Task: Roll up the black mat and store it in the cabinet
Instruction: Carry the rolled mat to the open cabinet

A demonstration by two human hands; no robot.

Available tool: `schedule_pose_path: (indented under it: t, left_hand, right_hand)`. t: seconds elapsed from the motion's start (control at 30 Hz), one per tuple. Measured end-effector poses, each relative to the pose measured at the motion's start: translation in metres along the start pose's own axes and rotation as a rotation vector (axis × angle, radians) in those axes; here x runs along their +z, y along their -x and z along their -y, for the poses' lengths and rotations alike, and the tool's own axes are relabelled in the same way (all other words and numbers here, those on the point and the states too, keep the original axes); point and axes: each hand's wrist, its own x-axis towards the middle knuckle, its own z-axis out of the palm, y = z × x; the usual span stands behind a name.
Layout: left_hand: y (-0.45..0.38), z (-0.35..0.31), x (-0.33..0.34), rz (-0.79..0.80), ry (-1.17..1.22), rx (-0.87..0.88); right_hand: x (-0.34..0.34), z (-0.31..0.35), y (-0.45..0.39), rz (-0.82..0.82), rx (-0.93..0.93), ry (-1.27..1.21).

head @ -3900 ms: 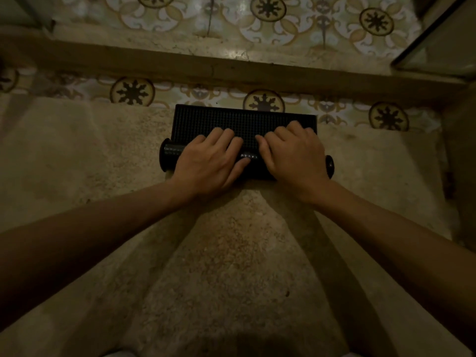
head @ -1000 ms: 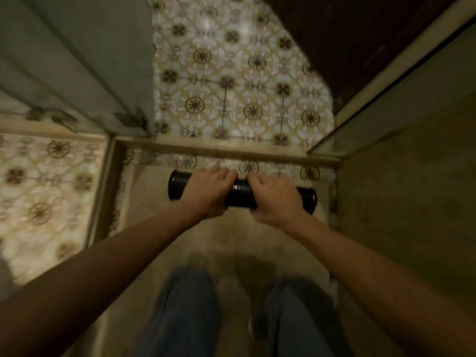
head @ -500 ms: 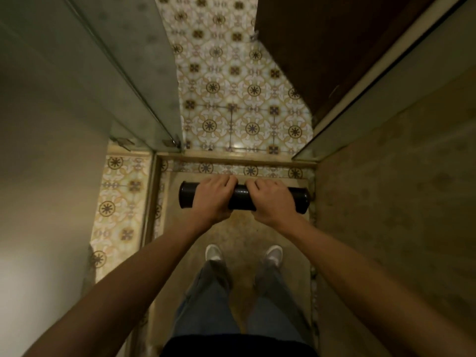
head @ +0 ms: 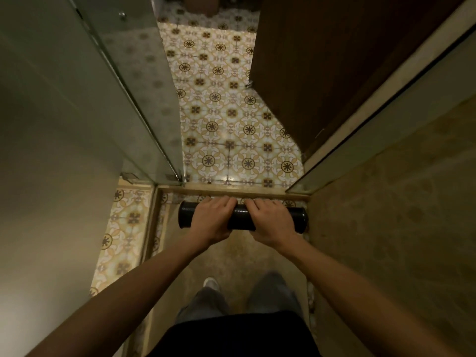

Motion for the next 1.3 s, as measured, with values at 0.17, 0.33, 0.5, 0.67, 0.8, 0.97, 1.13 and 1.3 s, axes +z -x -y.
schedule_pose_path:
  t: [0.17,0.33,0.5,0.67,0.8,0.97,1.13,1.3]
  left_hand:
    - [-0.042,0.013,-0.008,0.035,-0.017,0.026]
    - [-0.114,0.033,-0.010,0.075,-0.053,0.020]
    - [-0.210,0.059,-0.027,0.107,-0.069,-0.019]
    - [-0.300,0.079,-0.058,0.123,-0.083,-0.007]
    - [-0.359,0.100,-0.070,0.107,-0.070,-0.042]
    - [-0.428,0.139,-0.078,0.126,-0.030,-0.081]
    - [-0.523,0.197,-0.079,0.129,-0.024,-0.100]
    - [-0.624,0.265,-0.100,0.135,-0.043,-0.108]
  right_hand:
    - [-0.010,-0.022,-0.030,-0.007,0.020,-0.009]
    - [-0.010,-0.069,-0.093,0.019,0.019,-0.016]
    - [-0.029,-0.130,-0.174,0.027,0.002,-0.021]
    - [-0.062,-0.190,-0.243,0.028,-0.022,-0.032]
    - [-0.086,-0.225,-0.299,0.041,-0.043,-0.003]
    - [-0.102,-0.262,-0.376,0.056,-0.089,0.009]
    - [-0.108,-0.301,-0.483,0.074,-0.093,0.021]
    - [-0.132,-0.338,-0.600,0.039,-0.066,-0.018]
